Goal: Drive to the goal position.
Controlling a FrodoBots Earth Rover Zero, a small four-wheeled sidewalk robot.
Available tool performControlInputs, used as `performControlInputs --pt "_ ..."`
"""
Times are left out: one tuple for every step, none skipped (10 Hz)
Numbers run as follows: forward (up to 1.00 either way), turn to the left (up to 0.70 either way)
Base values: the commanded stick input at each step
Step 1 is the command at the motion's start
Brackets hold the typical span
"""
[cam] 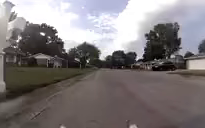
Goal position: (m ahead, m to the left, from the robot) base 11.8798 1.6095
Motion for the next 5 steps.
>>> performControlInputs --pt "1.0 0.0" --pt "1.0 0.0" --pt "1.0 0.0" --pt "1.0 0.0" --pt "1.0 0.0"
